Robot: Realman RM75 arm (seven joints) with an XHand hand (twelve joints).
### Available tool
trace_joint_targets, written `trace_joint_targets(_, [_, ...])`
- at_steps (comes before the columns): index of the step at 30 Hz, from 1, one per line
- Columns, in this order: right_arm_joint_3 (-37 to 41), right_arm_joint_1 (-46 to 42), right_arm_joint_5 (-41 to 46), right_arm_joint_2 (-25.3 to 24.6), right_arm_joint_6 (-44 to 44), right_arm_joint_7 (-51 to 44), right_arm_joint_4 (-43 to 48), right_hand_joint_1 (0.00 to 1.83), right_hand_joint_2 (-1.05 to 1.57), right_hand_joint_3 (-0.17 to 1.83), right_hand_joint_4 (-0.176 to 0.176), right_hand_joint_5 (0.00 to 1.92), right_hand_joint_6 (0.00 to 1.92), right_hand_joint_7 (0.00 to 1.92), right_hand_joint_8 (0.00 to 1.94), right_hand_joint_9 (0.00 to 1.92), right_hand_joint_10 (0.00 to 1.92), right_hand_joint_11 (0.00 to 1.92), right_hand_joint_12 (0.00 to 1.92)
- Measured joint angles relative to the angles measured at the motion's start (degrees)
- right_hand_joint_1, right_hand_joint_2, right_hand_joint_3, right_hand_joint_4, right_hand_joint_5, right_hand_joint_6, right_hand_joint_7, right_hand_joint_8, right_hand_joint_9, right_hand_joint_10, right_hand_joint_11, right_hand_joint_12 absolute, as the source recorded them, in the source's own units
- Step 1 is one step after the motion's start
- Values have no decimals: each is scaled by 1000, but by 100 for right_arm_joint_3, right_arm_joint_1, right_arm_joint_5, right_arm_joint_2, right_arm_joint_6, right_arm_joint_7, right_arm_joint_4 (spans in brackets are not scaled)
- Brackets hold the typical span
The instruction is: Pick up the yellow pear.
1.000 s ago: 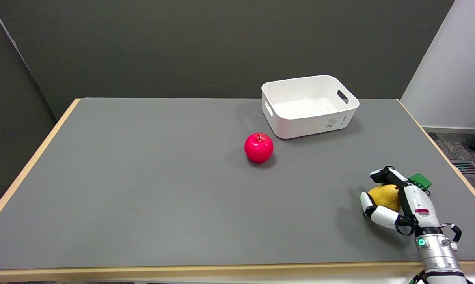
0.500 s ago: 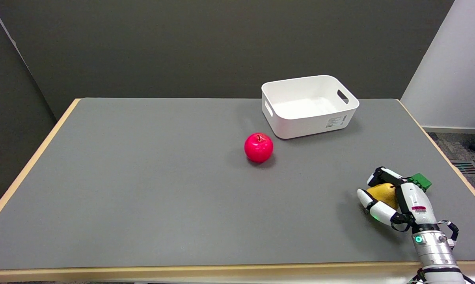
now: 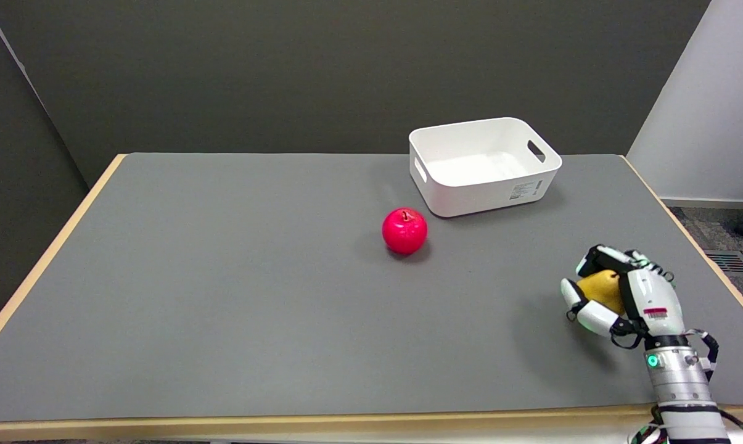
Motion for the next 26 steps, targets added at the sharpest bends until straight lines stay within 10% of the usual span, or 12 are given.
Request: trace_joint_targets(26, [722,1424,-1473,123,-791,-750,694,956,869,871,27,748,1651,351,1941,731,1921,236,1921])
